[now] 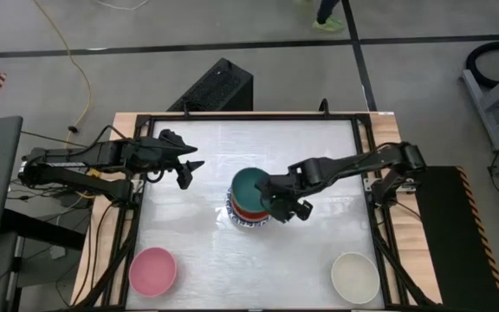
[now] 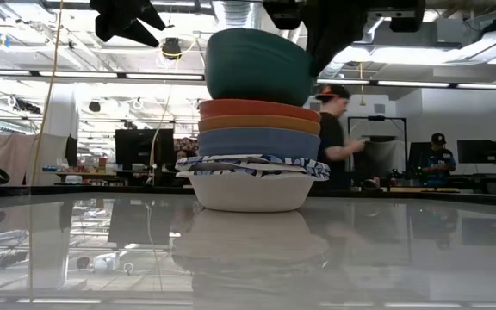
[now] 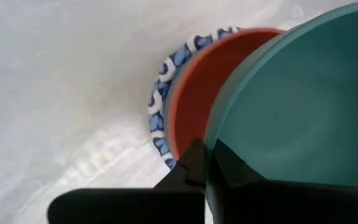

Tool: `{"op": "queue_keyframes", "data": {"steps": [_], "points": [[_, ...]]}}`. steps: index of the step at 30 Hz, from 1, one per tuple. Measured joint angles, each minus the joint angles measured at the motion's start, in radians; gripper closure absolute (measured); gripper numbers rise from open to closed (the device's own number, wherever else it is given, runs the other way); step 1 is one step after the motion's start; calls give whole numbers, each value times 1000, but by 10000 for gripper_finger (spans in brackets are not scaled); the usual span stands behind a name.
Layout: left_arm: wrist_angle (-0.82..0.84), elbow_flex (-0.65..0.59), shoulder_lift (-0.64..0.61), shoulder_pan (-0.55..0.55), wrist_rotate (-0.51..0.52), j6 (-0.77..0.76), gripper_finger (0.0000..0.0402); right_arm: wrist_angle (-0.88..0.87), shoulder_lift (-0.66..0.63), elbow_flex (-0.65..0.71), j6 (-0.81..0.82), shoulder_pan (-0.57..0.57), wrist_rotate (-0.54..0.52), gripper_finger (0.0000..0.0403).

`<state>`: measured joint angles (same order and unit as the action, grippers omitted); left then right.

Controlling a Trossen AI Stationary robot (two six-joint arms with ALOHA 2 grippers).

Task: Nest bowls inside each other
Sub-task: Stack the green bowl on top of the orange bowl

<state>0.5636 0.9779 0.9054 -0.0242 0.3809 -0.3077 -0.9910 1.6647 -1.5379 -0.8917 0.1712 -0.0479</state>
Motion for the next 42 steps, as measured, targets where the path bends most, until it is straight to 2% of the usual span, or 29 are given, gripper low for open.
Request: {"op": "queue_keyframes", "data": {"steps": [11,18,25,38,42], "points": [[2,0,0,0,0,-9,168,-30,4,0,0,1,29,393],[3,0,0,0,1,-4,168,-41,9,0,48,-4,122,384],[3,0,0,0,2,-3,168,-39,9,0,53,-22,121,356],[3,0,0,0,5,-3,168,21,9,0,68,-43,122,353],[3,0,0,0,5,-3,168,45,9,0,132,-44,123,353]]}}
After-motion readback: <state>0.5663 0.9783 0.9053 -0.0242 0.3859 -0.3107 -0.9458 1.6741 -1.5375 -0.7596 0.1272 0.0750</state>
